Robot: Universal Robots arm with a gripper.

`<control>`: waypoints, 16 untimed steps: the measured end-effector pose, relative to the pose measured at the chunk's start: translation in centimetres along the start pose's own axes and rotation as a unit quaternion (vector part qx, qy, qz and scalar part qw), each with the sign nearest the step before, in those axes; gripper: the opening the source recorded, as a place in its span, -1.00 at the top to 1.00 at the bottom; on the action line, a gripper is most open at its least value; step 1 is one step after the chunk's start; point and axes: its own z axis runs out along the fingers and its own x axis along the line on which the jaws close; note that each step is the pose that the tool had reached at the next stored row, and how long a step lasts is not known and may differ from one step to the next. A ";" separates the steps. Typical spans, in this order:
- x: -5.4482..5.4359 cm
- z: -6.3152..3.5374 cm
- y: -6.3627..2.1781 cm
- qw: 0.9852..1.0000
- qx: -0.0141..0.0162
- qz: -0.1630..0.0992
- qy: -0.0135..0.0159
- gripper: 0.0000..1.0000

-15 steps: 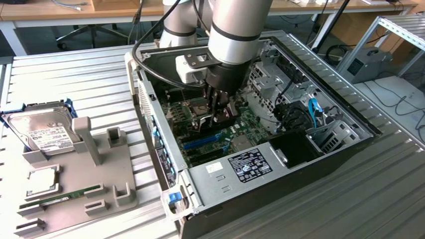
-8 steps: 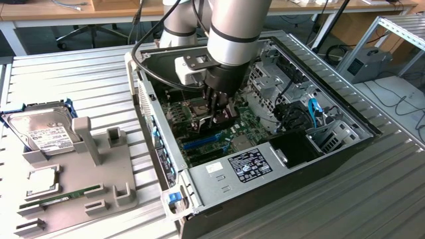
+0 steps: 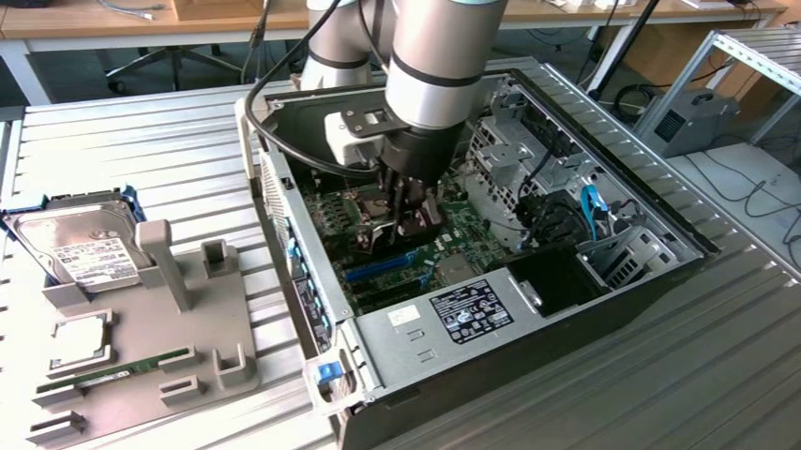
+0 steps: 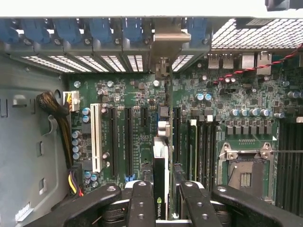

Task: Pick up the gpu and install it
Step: 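Insert the gpu into the slot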

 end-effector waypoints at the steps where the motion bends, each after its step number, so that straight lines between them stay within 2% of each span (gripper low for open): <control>1: 0.0 0.03 0.04 1.000 0.000 0.000 0.000 0.47; 16: 0.0 0.68 0.10 1.000 0.000 0.000 0.000 0.47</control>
